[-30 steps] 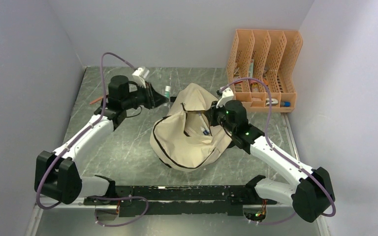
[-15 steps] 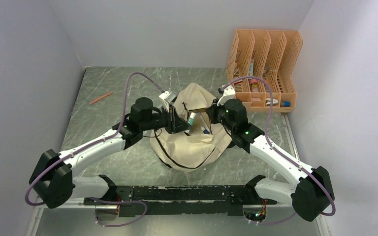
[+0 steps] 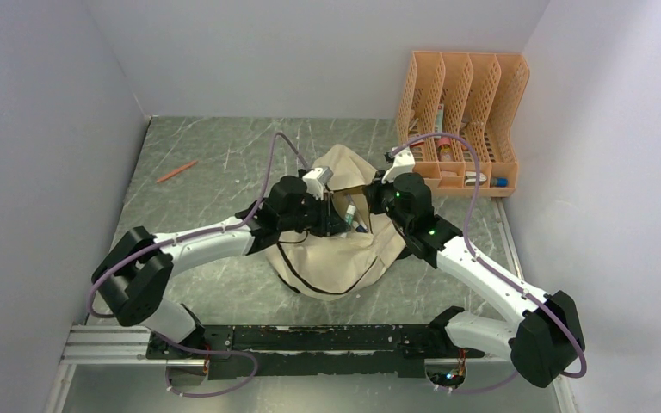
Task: Pack the student bag
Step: Place the stationery in the student bag.
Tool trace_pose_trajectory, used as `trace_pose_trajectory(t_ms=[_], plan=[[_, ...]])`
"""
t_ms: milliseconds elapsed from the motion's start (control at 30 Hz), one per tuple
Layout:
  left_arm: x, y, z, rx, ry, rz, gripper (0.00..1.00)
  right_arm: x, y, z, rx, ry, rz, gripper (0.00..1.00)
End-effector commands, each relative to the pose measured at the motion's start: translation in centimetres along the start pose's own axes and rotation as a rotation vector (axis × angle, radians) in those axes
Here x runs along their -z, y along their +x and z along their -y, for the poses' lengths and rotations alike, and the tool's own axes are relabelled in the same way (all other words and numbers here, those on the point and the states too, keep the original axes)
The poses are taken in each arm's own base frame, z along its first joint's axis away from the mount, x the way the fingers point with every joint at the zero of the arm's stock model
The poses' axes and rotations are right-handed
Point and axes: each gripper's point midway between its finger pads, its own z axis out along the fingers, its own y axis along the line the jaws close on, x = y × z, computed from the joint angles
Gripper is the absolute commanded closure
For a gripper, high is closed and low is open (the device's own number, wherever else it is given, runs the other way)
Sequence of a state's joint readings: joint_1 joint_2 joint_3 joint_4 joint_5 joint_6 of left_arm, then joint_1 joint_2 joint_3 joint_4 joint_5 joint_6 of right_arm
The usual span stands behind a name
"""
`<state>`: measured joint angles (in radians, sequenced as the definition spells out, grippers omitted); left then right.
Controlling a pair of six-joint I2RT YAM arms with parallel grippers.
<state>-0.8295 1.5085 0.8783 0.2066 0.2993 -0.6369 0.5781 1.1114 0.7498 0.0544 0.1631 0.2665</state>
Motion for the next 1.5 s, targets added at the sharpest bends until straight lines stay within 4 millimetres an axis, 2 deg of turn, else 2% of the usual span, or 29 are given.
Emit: trace_pose_trajectory(t_ms=[0,233,433,533,700,933,1067,1200,1367,1467], plan=[[-1.6,-3.1,-0.4,0.048,-0.068,0.101,0.95,0.6,-3.1,0.6,-0.029,0.038,0.112,1.00],[-4.3,-4.2,-2.8,0.144,-0.190,0.122,0.95,0.3,-2.6,-0.7,0.011,-0.040,0.088,1.00],[-5.9,-5.4,-3.6,0.197,-0.230,0.166,0.95,0.6,-2.6,-1.9,-0.021,-0.110,0.107,1.00],[-6.8,-5.5,-3.1,0.201,-0.202,0.154,0.81,0.5,-2.2,-2.3,-0.042,-0.127,0.093,1.00],[-7.2,-5.5,-3.3,0.207,-0.210,0.146,0.65,0.5,-1.8,-2.2,-0.044,-0.126,0.077,1.00],[-6.5,-5.6,-3.1,0.191,-0.212,0.148,0.56,0.6,-1.5,-2.0,-0.054,-0.116,0.077,1.00],[-5.2,-5.6,-2.8,0.159,-0.218,0.149,0.58,0.7,-1.3,-1.7,-0.060,-0.099,0.072,1.00],[-2.8,-5.7,-2.3,0.089,-0.214,0.172,0.61,0.9,-1.4,-1.2,-0.062,-0.079,0.087,1.00],[2.3,-6.4,-2.5,0.001,-0.247,0.290,0.62,0.7,-1.0,-1.1,-0.070,-0.069,0.078,1.00],[6.5,-7.3,-2.9,-0.029,-0.301,0.407,0.63,0.6,-0.7,-1.0,-0.074,-0.067,0.070,1.00]])
